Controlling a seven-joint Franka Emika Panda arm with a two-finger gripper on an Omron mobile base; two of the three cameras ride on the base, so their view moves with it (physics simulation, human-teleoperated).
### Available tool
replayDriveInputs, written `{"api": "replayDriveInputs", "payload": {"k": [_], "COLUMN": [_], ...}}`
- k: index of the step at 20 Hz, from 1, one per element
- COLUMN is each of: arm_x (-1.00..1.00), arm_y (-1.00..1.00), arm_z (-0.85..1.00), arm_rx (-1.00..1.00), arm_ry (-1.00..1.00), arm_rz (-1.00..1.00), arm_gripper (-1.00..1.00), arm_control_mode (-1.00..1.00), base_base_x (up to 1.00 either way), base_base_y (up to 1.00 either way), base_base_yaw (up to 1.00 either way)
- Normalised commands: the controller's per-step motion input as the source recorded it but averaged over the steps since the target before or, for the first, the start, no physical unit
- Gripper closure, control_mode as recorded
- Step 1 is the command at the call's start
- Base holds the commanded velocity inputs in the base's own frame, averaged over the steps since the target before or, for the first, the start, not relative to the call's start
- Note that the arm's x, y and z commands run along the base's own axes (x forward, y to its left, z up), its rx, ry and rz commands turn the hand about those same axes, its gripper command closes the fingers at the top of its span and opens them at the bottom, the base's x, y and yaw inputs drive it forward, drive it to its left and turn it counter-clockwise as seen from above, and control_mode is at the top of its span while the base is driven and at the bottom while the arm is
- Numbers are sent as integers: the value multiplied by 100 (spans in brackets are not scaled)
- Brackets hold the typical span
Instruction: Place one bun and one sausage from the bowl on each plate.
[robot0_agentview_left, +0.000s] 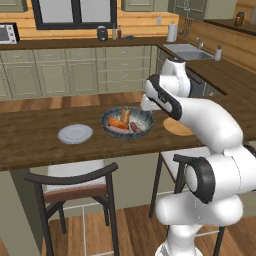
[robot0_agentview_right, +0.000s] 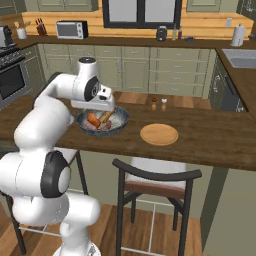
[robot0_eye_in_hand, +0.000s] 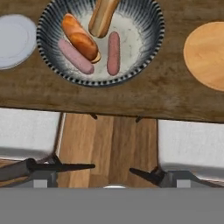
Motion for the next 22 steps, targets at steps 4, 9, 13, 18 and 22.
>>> {"api": "replayDriveInputs", "payload": {"k": [4,9,13,18,22], "arm_x": [89,76,65,56,37], "arm_y": [0,0,0,0,0], "arm_z": [-68,-35,-26,-30,-35], "arm_rx": [0,0,0,0,0], "arm_ry": [7,1,1,1,0], "arm_rz": [0,0,0,0,0], "arm_gripper": [-100,-100,-100,-100,-100], "arm_control_mode": [-100,-100,-100,-100,-100], "base_base_x": [0,0,0,0,0], "base_base_y": [0,0,0,0,0], "base_base_yaw": [0,0,0,0,0]}}
